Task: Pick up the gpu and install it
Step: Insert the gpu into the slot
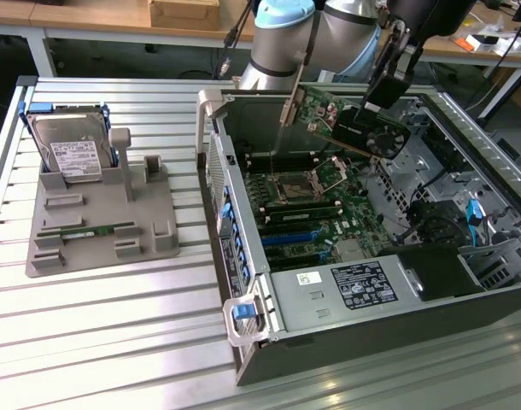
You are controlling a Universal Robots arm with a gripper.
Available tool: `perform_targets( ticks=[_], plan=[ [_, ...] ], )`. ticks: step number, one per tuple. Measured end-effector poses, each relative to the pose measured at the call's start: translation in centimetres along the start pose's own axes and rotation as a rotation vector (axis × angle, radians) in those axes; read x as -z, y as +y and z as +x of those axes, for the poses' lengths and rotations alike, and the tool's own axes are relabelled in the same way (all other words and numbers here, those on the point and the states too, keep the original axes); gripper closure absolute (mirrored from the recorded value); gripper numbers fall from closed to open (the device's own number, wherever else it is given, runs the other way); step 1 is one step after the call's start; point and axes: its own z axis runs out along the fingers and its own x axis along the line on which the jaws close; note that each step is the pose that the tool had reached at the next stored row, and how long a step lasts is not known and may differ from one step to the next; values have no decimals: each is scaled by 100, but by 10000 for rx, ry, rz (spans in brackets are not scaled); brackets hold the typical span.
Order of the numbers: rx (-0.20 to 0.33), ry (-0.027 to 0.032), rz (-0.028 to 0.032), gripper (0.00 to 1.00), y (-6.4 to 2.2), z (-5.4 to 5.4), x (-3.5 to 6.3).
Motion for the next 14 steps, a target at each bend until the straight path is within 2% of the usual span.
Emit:
perform_targets(
  ticks=[14],
  plan=[
    [1323, 67, -11, 74, 0, 0, 0]
  ],
)
